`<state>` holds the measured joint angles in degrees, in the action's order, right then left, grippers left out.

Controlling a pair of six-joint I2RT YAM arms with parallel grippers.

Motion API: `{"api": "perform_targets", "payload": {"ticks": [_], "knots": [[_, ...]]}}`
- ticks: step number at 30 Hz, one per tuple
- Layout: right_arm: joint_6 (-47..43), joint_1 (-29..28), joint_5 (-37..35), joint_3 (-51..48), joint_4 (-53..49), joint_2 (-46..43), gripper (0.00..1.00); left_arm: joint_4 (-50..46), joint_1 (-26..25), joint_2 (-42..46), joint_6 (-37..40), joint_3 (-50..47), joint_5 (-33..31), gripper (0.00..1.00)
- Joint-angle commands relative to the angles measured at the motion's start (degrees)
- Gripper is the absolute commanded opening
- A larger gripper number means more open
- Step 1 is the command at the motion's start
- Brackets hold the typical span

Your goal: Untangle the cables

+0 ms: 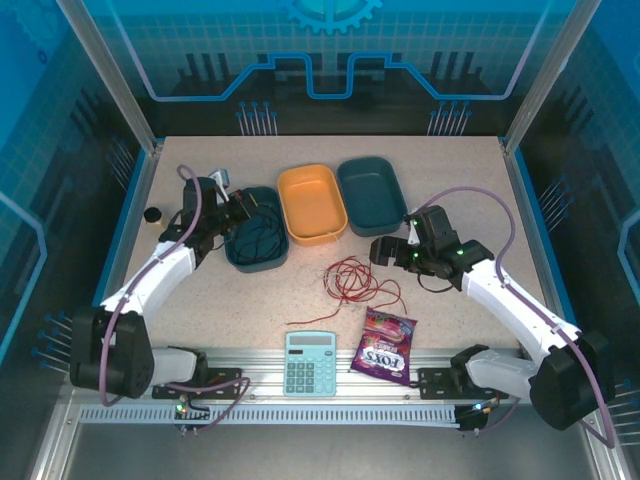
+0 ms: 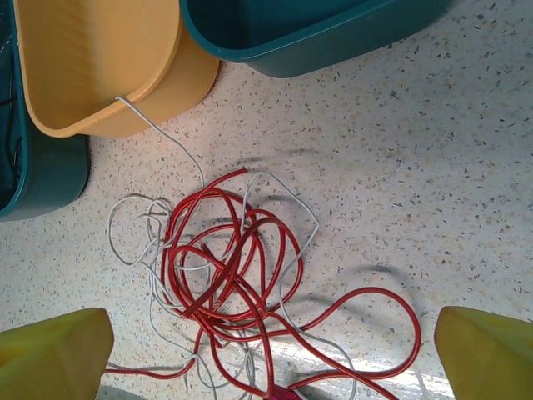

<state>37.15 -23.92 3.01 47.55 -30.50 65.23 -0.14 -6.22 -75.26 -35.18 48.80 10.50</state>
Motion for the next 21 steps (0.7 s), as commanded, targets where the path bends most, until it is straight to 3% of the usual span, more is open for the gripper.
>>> {"api": "perform_targets", "payload": {"ticks": [1,10,15,21], "knots": [[0.1,1.1,-0.8,0.5,-1.2,-0.8,1.00,3.6,0.9,-2.7,-3.1,-0.5,2.1,0.00],[0.0,1.2,-0.7,0.8,-1.6,-0.8,1.00,2.2,2.5,-9.8,-6.6,0.5,2.0,0.00],[-0.1,1.3,-0.4,1.0,-1.4,-0.6,1.00,-1.6,3.1,-12.6,-3.5,2.3,-0.5,0.00],[0.0,1.3,-0.2,0.4,-0.8,-0.4,1.00,-7.5,3.1,-15.8,0.9,5.9,-4.1,0.07]]}}
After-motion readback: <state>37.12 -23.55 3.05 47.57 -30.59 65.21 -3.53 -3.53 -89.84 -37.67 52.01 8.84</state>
